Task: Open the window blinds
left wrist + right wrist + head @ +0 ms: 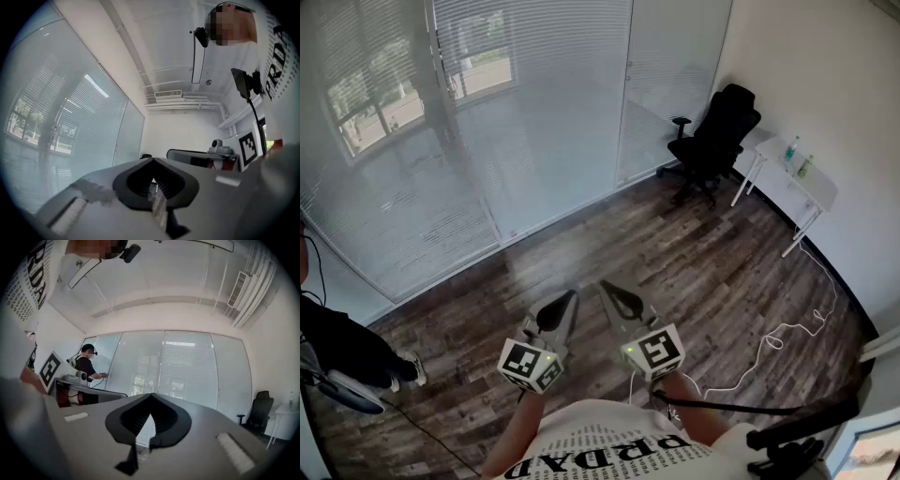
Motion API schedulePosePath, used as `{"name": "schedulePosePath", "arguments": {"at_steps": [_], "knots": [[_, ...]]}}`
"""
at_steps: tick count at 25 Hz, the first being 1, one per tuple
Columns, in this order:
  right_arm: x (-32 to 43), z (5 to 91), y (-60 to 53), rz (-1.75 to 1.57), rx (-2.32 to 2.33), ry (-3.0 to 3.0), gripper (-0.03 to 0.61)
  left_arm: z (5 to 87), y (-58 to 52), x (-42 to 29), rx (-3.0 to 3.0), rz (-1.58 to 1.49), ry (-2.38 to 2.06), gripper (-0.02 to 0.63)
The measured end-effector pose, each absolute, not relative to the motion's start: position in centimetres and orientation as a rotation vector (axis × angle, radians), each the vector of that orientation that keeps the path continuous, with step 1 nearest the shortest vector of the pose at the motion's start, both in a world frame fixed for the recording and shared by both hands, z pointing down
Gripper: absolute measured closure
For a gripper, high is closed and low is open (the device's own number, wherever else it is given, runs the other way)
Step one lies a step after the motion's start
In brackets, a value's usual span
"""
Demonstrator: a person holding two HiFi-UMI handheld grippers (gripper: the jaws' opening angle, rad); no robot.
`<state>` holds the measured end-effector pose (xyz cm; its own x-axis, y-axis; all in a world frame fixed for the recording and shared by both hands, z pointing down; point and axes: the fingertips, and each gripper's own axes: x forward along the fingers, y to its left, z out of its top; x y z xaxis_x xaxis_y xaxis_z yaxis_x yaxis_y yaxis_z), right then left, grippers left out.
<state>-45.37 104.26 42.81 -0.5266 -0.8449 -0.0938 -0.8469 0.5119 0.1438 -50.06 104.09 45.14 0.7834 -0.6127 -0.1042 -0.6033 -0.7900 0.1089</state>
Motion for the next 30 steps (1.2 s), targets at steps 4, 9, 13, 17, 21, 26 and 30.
{"name": "schedulePosePath", "arguments": {"at_steps": [4,9,13,17,21,26,30], "knots": [[-45.1,42.7,103.6,0.286,-1.516,2.717,0.572,45.1,103.3,-49.4,2.916,-0.213,-0.974,0.621],[-45.4,42.1,104.0,0.311,-1.496,2.692,0.571,45.3,103.5,-49.5,2.906,-0.215,-0.964,0.621],[-45.4,42.4,104.3,0.285,-1.500,2.694,0.571,45.5,103.6,-49.7,2.901,-0.223,-0.966,0.621],[-45.7,42.4,104.1,0.275,-1.498,2.701,0.571,45.5,103.6,-50.0,2.903,-0.219,-0.956,0.621],[-46.4,43.2,104.6,0.254,-1.498,2.720,0.571,45.7,104.6,-50.3,2.918,-0.210,-0.922,0.621],[-47.2,44.4,105.2,0.176,-1.518,2.726,0.571,45.8,105.8,-50.3,2.933,-0.199,-0.866,0.621],[-48.7,44.5,104.9,0.176,-1.531,2.725,0.571,46.0,105.8,-51.1,2.938,-0.195,-0.843,0.621]]}}
